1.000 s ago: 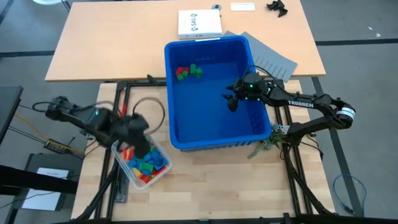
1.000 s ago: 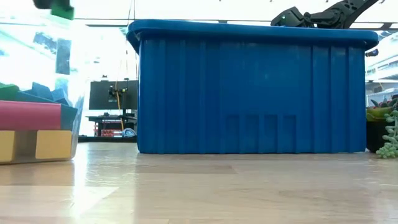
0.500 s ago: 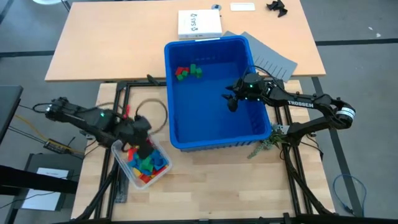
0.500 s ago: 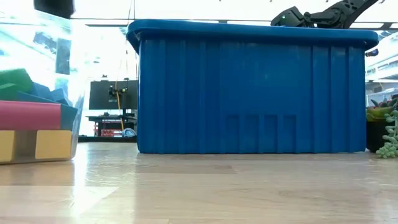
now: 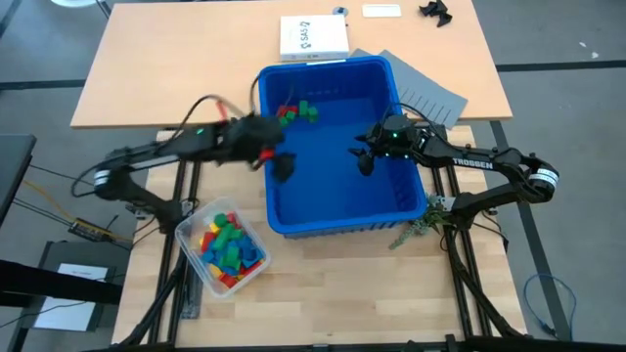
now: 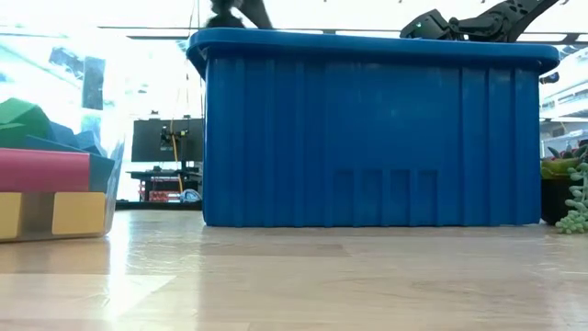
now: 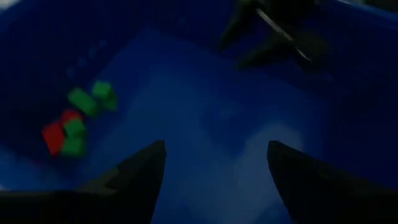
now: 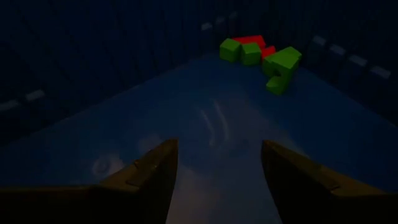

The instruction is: Sort Items/Unsort Items

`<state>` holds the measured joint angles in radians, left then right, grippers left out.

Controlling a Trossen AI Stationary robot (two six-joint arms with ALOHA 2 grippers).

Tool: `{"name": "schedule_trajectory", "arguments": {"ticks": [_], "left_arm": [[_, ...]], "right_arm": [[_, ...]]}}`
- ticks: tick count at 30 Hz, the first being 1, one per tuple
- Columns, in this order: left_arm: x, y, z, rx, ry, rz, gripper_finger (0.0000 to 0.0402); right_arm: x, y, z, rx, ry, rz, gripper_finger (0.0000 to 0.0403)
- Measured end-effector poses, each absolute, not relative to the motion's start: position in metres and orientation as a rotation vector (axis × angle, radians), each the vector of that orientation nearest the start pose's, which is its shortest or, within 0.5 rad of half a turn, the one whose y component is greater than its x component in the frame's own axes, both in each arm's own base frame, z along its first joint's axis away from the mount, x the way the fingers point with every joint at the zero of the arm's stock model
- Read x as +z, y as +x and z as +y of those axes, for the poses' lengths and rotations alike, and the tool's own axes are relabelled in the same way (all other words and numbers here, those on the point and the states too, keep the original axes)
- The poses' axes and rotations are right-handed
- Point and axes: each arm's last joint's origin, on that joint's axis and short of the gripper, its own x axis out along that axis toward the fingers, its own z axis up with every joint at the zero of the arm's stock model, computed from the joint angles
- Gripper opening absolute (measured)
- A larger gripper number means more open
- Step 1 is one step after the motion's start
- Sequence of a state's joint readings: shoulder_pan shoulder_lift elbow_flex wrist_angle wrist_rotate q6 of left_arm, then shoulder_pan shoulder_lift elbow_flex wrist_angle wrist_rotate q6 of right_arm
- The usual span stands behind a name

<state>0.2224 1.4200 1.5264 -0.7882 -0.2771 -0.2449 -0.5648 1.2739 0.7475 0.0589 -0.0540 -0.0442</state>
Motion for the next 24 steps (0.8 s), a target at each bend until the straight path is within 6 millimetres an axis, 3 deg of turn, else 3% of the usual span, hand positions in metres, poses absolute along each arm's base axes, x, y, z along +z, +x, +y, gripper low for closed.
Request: {"name": "schedule_trajectory", "arguments": {"ticks": [9, 13, 20, 24], "left_arm": [[0.378, 0.354, 0.173, 0.662, -0.085, 0.675, 0.0291], [0.361, 0.377, 0.215, 0.705, -0.066, 0.692, 0.0291], [0.309, 0.393, 0.277, 0.744, -0.081, 0.749, 0.0291], [0.281, 0.394, 0.298, 0.741, -0.137, 0.772, 0.029]], "right_arm": [[0.241, 0.23, -0.144, -0.497, 0.123, 0.455, 0.0229], [0.241, 0.23, -0.144, -0.5, 0.137, 0.452, 0.0229], [0.241, 0.23, -0.144, -0.502, 0.145, 0.451, 0.0229], [0.241, 0.23, -0.144, -0.502, 0.148, 0.452, 0.0229]]}}
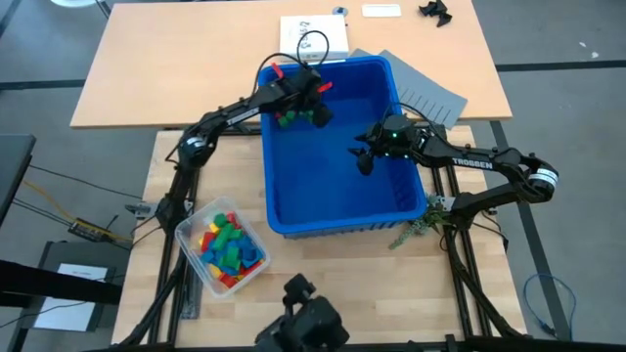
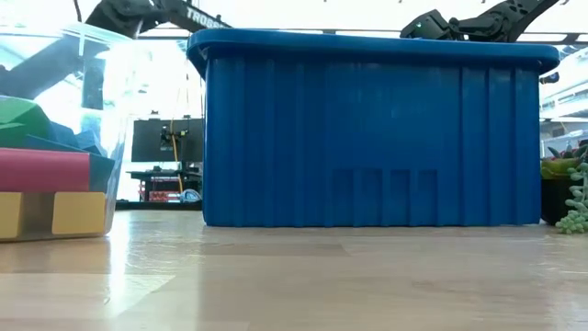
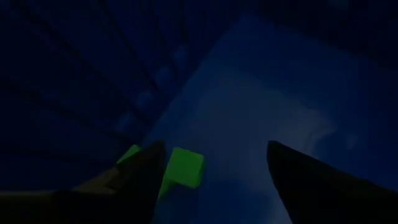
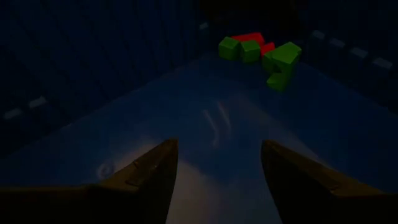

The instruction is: Sort Items/Unsort Items

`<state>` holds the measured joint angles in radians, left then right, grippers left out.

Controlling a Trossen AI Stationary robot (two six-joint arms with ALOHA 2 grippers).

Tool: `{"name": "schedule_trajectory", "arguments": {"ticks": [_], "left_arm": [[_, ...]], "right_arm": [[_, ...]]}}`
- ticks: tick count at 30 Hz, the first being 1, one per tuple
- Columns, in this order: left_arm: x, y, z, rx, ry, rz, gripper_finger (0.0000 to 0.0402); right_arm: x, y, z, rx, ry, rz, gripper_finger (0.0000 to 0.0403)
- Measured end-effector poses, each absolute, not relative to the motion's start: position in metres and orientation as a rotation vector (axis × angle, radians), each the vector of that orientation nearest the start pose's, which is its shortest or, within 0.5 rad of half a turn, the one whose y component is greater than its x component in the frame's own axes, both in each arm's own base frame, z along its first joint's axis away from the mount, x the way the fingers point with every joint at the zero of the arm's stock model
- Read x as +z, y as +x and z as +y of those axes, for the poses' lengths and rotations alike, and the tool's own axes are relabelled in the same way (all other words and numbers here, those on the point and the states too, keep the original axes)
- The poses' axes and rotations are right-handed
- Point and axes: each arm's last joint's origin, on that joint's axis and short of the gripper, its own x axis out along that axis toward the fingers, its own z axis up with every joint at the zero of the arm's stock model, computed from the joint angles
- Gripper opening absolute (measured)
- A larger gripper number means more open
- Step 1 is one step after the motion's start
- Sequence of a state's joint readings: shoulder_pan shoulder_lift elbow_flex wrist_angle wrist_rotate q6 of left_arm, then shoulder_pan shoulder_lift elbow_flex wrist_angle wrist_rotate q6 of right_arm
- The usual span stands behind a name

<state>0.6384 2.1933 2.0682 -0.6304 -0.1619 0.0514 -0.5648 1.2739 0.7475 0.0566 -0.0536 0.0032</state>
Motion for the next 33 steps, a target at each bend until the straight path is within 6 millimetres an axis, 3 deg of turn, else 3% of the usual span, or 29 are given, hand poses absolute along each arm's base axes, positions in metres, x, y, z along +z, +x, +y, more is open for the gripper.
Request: {"name": "schedule_trajectory", "arguments": {"ticks": [13, 20, 26, 33], "left_arm": [[0.21, 0.402, 0.331, 0.686, -0.055, 0.91, 0.0274], [0.197, 0.396, 0.34, 0.649, -0.029, 0.95, 0.0273], [0.197, 0.392, 0.345, 0.664, -0.03, 0.947, 0.0273], [0.202, 0.39, 0.334, 0.621, -0.138, 1.016, 0.0272]], "right_arm": [[0.24, 0.229, -0.144, -0.502, 0.149, 0.458, 0.0229], [0.24, 0.229, -0.144, -0.502, 0.149, 0.458, 0.0229], [0.24, 0.229, -0.144, -0.502, 0.148, 0.458, 0.0229], [0.24, 0.229, -0.143, -0.501, 0.149, 0.463, 0.0229]]}}
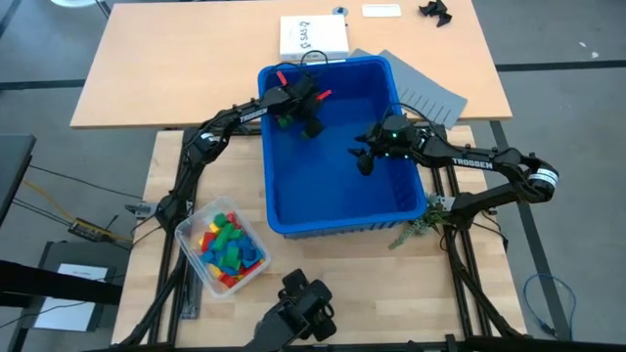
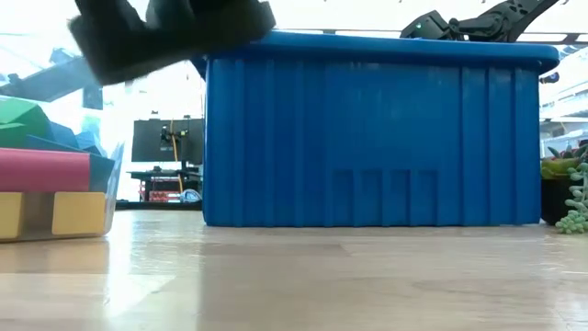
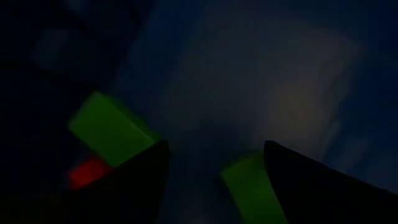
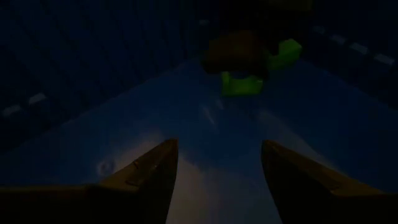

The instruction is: Sort Items/Unsort Items

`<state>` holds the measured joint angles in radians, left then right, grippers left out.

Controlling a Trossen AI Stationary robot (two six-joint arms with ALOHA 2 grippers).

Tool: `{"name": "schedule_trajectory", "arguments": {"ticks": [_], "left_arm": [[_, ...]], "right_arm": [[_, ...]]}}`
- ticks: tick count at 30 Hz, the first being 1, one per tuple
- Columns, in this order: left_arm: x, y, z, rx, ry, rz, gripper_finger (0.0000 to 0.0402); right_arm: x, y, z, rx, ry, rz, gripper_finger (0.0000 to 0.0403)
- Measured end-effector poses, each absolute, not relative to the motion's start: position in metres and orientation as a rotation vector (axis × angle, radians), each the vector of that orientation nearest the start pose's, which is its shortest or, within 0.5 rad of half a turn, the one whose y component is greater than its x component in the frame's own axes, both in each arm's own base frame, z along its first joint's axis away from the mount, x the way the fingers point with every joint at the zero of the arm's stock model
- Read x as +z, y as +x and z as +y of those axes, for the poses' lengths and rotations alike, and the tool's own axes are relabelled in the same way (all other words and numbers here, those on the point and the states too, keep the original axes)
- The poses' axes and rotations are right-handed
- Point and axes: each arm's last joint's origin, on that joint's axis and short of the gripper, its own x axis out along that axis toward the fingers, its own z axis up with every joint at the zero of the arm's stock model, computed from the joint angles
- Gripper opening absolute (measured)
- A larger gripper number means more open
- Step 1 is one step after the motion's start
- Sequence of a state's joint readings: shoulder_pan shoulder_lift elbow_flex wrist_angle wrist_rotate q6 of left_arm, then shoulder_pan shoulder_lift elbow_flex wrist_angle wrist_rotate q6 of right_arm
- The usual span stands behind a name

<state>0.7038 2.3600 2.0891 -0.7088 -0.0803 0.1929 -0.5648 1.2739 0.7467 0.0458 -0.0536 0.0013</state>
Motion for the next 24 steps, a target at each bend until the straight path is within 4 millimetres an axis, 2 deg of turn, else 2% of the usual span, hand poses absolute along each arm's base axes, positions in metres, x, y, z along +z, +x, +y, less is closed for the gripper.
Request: {"name": "schedule_trajectory", "arguments": {"ticks": [3, 7, 12, 24], "left_arm": [[0.21, 0.391, 0.324, 0.597, -0.178, 1.06, 0.0272], [0.208, 0.393, 0.315, 0.553, -0.224, 1.09, 0.0272], [0.207, 0.394, 0.313, 0.554, -0.325, 1.061, 0.0273], [0.166, 0.385, 0.312, 0.615, -0.376, 1.119, 0.0273]], "right_arm": [[0.24, 0.229, -0.143, -0.501, 0.15, 0.465, 0.0229], [0.239, 0.229, -0.143, -0.501, 0.15, 0.466, 0.0229], [0.239, 0.229, -0.143, -0.502, 0.154, 0.468, 0.0229], [0.239, 0.229, -0.143, -0.502, 0.155, 0.467, 0.0229]]}}
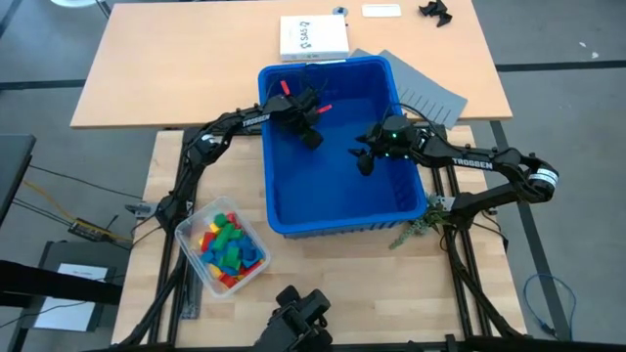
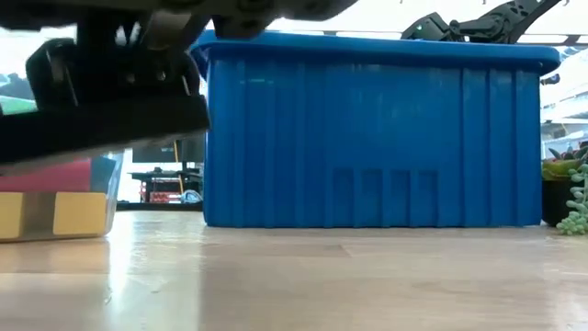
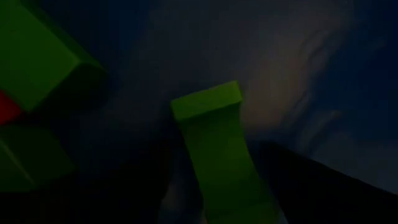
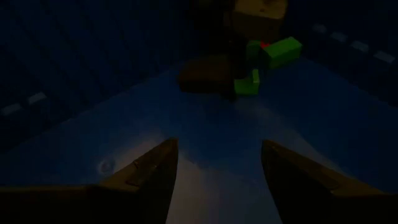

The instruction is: Sort Items/Unsort Items

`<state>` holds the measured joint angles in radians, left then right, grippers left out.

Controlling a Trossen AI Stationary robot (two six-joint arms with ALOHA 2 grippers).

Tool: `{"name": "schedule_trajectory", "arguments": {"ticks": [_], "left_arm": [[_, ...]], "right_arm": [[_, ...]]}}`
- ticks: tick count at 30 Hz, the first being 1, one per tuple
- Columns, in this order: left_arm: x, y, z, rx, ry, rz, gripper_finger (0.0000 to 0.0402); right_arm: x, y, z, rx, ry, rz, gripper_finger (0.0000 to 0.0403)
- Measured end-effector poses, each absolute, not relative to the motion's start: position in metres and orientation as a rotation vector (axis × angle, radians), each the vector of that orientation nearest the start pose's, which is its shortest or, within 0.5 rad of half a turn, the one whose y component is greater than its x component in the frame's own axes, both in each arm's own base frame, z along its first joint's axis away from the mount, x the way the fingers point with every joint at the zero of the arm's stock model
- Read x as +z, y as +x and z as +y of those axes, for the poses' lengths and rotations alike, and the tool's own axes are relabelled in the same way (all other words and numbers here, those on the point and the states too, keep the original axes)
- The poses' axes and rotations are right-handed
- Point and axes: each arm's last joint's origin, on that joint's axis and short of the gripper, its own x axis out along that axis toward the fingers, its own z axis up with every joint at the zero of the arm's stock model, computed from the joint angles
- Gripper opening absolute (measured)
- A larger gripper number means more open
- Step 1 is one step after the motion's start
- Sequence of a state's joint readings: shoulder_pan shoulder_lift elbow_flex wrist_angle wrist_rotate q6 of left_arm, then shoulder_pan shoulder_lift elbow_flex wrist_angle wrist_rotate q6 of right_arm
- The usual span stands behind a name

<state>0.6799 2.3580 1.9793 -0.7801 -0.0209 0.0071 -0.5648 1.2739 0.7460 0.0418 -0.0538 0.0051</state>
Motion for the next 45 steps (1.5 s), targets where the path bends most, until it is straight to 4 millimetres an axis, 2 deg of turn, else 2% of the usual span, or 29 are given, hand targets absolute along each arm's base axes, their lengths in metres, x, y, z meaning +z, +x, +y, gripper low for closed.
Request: {"name": "schedule_trajectory", "arguments": {"ticks": [5, 14, 19, 22, 26, 33, 36, 45], "left_arm": [[0.164, 0.385, 0.312, 0.592, -0.368, 1.108, 0.0247], [0.165, 0.387, 0.313, 0.58, -0.372, 1.093, 0.009], [0.177, 0.395, 0.312, 0.556, -0.338, 1.076, 0.0022], [0.196, 0.404, 0.308, 0.532, -0.291, 1.041, 0.0006], [0.22, 0.411, 0.304, 0.512, -0.241, 1.015, 0.0016], [0.229, 0.414, 0.303, 0.506, -0.224, 0.98, 0.0045], [0.224, 0.413, 0.304, 0.527, -0.261, 0.972, 0.009], [0.197, 0.414, 0.305, 0.538, -0.288, 0.95, 0.027]], "right_arm": [[0.239, 0.229, -0.143, -0.502, 0.155, 0.466, 0.0229], [0.239, 0.229, -0.143, -0.502, 0.155, 0.467, 0.0229], [0.239, 0.229, -0.143, -0.502, 0.156, 0.467, 0.0229], [0.239, 0.229, -0.143, -0.502, 0.156, 0.469, 0.0229], [0.239, 0.229, -0.143, -0.503, 0.158, 0.469, 0.0229], [0.239, 0.229, -0.143, -0.507, 0.176, 0.464, 0.0229], [0.239, 0.229, -0.143, -0.507, 0.176, 0.465, 0.0229], [0.238, 0.229, -0.143, -0.506, 0.177, 0.472, 0.0229]]}}
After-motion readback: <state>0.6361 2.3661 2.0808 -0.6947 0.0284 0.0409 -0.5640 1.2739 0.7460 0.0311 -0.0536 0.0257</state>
